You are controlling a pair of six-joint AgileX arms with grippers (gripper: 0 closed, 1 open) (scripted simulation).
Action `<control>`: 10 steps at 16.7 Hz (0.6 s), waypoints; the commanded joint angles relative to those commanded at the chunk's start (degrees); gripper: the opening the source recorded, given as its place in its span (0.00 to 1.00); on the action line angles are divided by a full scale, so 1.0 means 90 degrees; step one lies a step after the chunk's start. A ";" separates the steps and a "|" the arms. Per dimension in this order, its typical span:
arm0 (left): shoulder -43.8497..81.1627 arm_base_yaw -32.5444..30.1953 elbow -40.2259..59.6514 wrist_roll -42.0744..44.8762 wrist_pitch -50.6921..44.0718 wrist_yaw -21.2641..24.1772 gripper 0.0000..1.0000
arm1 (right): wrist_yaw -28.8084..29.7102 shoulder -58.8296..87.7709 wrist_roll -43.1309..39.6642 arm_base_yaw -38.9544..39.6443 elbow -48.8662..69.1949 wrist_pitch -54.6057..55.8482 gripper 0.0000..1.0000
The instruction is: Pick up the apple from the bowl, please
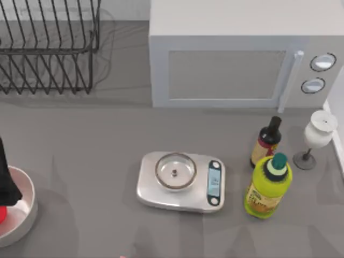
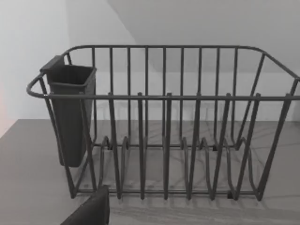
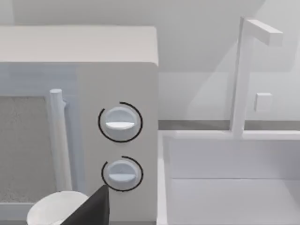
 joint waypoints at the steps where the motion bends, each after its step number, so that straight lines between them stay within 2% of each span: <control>1: 0.0000 0.0000 0.0000 0.0000 0.0000 0.0000 1.00 | 0.0000 0.0000 0.0000 0.0000 0.0000 0.0000 1.00; 6: 0.0219 -0.0001 0.0196 0.0003 -0.0214 0.0000 1.00 | 0.0000 0.0000 0.0000 0.0000 0.0000 0.0000 1.00; 10: 0.1453 -0.0004 0.1136 0.0018 -0.1320 0.0000 1.00 | 0.0000 0.0000 0.0000 0.0000 0.0000 0.0000 1.00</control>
